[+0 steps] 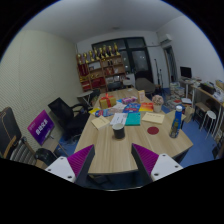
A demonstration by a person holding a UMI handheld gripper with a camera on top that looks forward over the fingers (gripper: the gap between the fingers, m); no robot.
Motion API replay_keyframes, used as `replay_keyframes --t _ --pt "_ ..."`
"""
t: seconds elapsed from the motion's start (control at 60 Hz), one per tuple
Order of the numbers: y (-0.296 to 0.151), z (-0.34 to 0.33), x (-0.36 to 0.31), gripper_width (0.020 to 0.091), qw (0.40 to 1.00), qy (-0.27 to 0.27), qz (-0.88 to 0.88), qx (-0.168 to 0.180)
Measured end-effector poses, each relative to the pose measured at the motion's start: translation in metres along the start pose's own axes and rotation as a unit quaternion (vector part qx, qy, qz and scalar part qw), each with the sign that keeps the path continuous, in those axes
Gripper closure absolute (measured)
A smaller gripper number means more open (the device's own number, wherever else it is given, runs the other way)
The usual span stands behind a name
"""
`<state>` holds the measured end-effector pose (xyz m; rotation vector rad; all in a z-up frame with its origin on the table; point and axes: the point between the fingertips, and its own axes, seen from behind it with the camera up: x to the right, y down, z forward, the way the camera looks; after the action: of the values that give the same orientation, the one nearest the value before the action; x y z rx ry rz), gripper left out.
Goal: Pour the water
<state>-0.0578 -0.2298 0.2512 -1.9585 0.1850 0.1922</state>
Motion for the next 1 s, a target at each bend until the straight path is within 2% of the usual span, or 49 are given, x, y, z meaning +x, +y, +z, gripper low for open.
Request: replay_keyframes --t 0.117,0.15,0.283,0.5,0.767,0.9,1.0 --pt "-0.002 -0.001 0.019 0.0296 1.000 0.018 -0.003 0.007" --pt "0.006 -0.003 0.004 0.0298 1.000 0.026 -0.005 0.012" --pt "0.017 0.004 0.040 0.0294 0.999 0.048 -0.002 0.022" --pt "0.005 0.037 0.189 0.0302 0.991 0.103 -0.032 0.074" --pt "-0.016 0.157 0.361 0.0305 0.983 0.143 -0.071 0.094" --pt "-0.025 0.219 0.401 0.0307 0.982 0.147 -0.076 0.095" --pt "-0.022 0.258 0.415 0.0306 0.984 0.131 -0.084 0.084"
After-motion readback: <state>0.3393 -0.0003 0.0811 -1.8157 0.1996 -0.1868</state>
